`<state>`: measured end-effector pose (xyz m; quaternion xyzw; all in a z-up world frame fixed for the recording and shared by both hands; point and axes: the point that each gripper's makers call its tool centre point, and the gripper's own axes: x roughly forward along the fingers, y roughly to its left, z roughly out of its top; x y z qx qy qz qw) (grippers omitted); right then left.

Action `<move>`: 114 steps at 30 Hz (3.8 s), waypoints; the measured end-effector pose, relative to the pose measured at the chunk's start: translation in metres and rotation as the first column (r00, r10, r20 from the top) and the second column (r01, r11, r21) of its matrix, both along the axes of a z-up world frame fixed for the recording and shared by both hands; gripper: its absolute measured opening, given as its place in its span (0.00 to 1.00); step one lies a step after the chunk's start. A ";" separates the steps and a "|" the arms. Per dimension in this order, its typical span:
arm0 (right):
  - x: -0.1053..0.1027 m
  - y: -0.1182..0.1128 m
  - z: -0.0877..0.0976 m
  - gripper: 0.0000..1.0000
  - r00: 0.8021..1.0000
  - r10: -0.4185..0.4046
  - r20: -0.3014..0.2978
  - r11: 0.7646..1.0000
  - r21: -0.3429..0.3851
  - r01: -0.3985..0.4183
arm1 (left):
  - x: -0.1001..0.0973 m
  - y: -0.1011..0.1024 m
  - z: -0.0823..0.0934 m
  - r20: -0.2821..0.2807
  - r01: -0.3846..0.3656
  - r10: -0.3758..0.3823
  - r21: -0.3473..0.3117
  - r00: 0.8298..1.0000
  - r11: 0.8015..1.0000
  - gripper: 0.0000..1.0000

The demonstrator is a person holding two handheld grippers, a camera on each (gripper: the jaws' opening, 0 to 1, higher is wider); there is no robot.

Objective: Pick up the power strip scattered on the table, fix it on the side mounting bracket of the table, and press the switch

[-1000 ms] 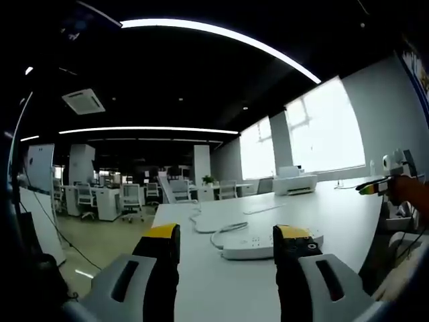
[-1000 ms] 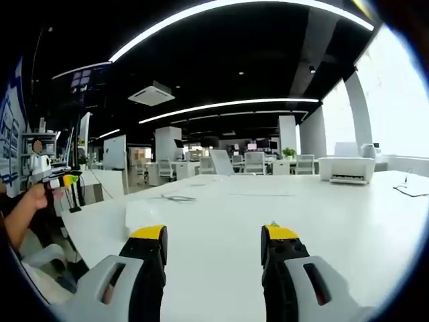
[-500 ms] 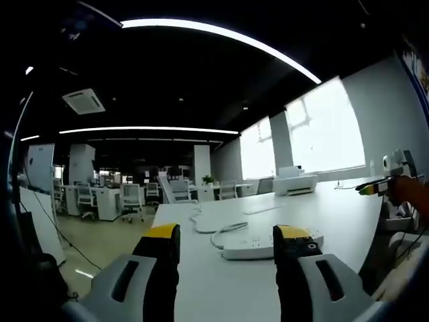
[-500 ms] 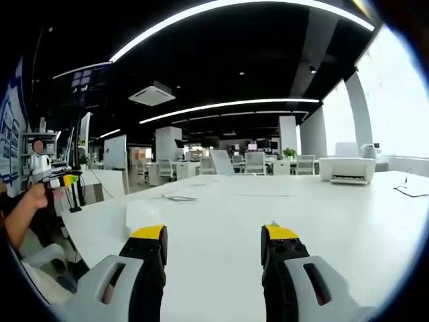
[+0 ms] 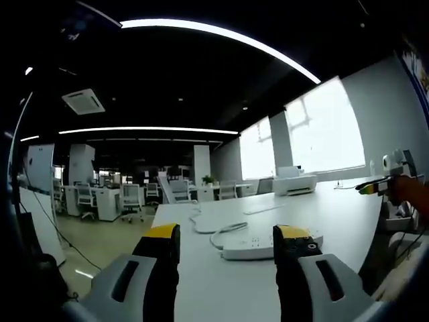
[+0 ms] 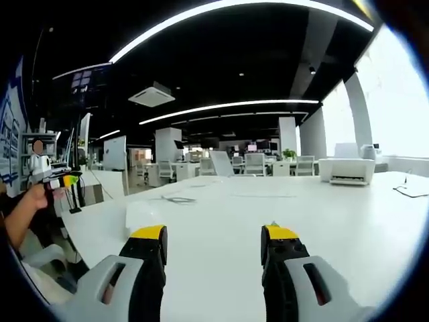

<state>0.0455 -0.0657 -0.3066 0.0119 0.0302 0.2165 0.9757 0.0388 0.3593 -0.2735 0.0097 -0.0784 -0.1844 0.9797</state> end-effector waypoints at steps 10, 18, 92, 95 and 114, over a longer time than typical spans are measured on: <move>0.001 -0.001 0.000 0.53 1.000 0.002 -0.001 1.000 0.002 -0.002 | 0.001 0.000 -0.002 -0.005 0.003 -0.003 0.002 1.000 1.000 0.60; 0.000 -0.003 0.000 0.53 1.000 0.013 -0.003 0.999 0.029 -0.013 | 0.002 -0.005 -0.005 -0.017 0.013 -0.012 0.006 1.000 1.000 0.60; 0.001 0.039 0.036 0.54 0.968 0.250 -0.005 0.967 -0.055 -0.250 | 0.001 -0.005 -0.013 -0.066 0.057 -0.056 0.012 0.996 0.998 0.61; 0.001 0.046 0.043 0.54 0.963 0.271 0.001 0.960 -0.075 -0.270 | 0.001 -0.006 -0.013 -0.068 0.060 -0.059 0.012 0.996 0.998 0.61; 0.010 0.085 0.073 0.56 0.912 0.409 -0.038 0.901 -0.142 -0.410 | 0.000 -0.011 -0.023 -0.108 0.102 -0.101 0.007 0.989 0.995 0.62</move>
